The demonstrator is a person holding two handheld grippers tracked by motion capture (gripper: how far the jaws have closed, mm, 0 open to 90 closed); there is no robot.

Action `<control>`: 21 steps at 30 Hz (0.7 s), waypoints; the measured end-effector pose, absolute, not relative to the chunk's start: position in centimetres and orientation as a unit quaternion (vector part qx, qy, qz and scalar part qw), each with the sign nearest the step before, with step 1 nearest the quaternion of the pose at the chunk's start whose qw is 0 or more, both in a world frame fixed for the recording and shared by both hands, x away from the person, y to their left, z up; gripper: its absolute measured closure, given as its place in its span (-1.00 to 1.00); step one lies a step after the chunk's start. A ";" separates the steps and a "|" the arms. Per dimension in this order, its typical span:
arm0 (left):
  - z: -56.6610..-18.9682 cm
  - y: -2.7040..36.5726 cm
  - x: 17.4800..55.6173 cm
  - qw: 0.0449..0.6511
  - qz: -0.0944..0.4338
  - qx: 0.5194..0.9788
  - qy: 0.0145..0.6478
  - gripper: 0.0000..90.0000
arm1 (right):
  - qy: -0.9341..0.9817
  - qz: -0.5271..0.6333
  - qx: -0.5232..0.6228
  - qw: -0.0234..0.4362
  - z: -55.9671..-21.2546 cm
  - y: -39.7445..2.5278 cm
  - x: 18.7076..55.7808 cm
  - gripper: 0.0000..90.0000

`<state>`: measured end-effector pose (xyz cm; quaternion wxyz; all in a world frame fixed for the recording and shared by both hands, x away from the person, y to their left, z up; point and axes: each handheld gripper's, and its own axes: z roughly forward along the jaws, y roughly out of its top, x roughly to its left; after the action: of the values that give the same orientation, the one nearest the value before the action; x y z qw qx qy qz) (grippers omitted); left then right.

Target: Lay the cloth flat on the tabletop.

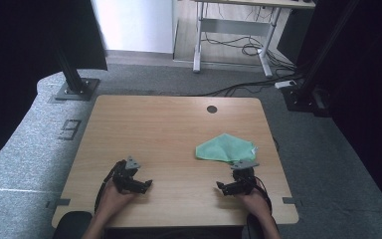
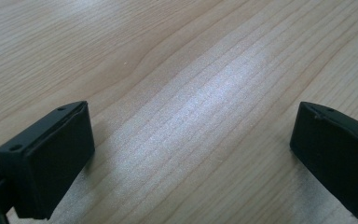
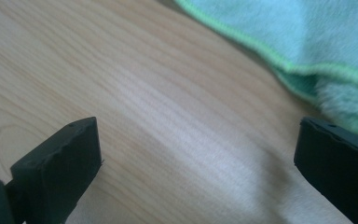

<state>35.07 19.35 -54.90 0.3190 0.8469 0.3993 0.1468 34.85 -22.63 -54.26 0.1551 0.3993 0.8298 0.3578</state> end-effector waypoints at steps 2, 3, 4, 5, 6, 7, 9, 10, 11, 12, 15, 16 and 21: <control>-54.9 19.3 35.1 0.319 0.147 0.847 0.399 -1.00 | 0.827 0.361 0.401 0.155 -53.8 -22.7 35.2 -0.99; -54.9 19.3 35.1 0.319 0.147 0.847 0.399 -1.00 | 0.826 0.362 0.404 0.154 -53.7 -22.8 35.3 -0.99; -54.9 19.3 35.1 0.319 0.147 0.847 0.399 -1.00 | 0.826 0.362 0.404 0.154 -53.7 -22.8 35.3 -0.99; -54.9 19.3 35.1 0.319 0.147 0.847 0.399 -1.00 | 0.823 0.365 0.406 0.155 -53.4 -22.8 35.5 -0.99; -54.9 19.3 35.1 0.319 0.147 0.847 0.399 -1.00 | 0.822 0.366 0.408 0.155 -53.3 -22.8 35.6 -0.99; -54.9 19.3 35.1 0.319 0.147 0.847 0.399 -1.00 | 0.823 0.367 0.406 0.155 -53.2 -22.7 35.8 -0.98; -54.9 19.3 35.1 0.319 0.147 0.847 0.399 -1.00 | 0.823 0.366 0.406 0.156 -52.9 -22.7 36.0 -0.98; -54.9 19.3 35.1 0.319 0.147 0.847 0.399 -1.00 | 0.822 0.367 0.407 0.156 -52.8 -22.6 36.1 -0.98; -54.9 19.3 35.1 0.319 0.147 0.847 0.399 -1.00 | 0.822 0.368 0.406 0.157 -52.7 -22.6 36.2 -0.98; -54.9 19.3 35.1 0.319 0.147 0.847 0.399 -1.00 | 0.822 0.368 0.406 0.157 -52.7 -22.6 36.2 -0.98; -54.9 19.3 35.1 0.319 0.147 0.847 0.399 -1.00 | 0.822 0.368 0.406 0.156 -52.4 -22.5 36.5 -0.98; -54.9 19.3 35.1 0.319 0.147 0.847 0.399 -1.00 | 0.821 0.368 0.407 0.157 -52.3 -22.5 36.6 -0.98; -54.9 19.3 35.1 0.319 0.147 0.847 0.399 -1.00 | 0.820 0.373 0.403 0.159 -51.6 -22.2 37.2 -0.98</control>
<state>35.07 19.34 -54.90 0.3192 0.8468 0.3995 0.1468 37.16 -22.23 -51.63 0.1592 0.4031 0.8203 0.3733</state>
